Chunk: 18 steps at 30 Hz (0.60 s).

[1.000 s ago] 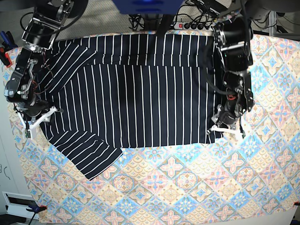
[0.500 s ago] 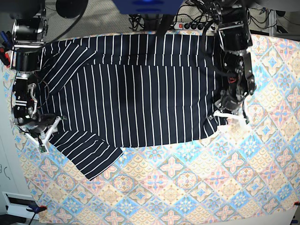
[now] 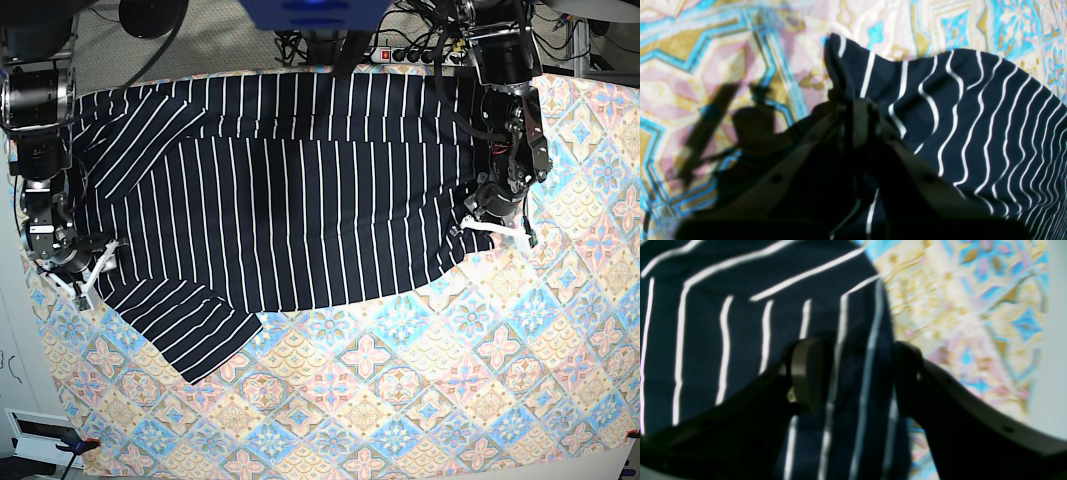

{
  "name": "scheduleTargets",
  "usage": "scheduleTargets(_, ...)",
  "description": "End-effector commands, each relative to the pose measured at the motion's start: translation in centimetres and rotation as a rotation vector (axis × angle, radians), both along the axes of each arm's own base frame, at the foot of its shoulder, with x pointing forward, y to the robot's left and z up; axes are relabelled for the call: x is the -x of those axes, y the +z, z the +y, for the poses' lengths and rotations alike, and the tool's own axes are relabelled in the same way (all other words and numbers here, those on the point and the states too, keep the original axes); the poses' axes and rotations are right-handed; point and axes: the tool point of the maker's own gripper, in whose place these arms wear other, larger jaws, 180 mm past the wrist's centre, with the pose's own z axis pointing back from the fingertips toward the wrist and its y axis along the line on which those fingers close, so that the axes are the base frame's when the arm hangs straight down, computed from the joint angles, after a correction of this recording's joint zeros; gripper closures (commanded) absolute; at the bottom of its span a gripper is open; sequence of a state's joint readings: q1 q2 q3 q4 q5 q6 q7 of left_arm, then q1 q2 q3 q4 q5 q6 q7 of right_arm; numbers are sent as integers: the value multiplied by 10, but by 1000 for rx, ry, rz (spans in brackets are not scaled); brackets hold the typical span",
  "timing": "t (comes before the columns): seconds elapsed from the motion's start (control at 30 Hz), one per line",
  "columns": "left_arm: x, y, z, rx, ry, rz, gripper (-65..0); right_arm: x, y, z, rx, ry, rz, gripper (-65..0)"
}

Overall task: Fold the T-shirt properly
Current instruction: 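Lift the hem with both grippers and fold it toward the collar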

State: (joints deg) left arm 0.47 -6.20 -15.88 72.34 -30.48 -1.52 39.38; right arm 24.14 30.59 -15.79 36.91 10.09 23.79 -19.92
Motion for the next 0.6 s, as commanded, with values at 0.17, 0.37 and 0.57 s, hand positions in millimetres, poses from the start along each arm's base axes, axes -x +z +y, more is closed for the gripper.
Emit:
scheduleTargets(0.17,-6,18,3,-21,-4,-59,0,-15,16,-17,-8,-35,-86,-347)
scheduleTargets(0.37,-9,27,4,-32,-10,-86,0,-16,14,-25,-15,-70,-71,-484)
scheduleTargets(0.57,-1,26,4,-38,-11,-81,0,-16,13,-23,-19,-65,-76,-546)
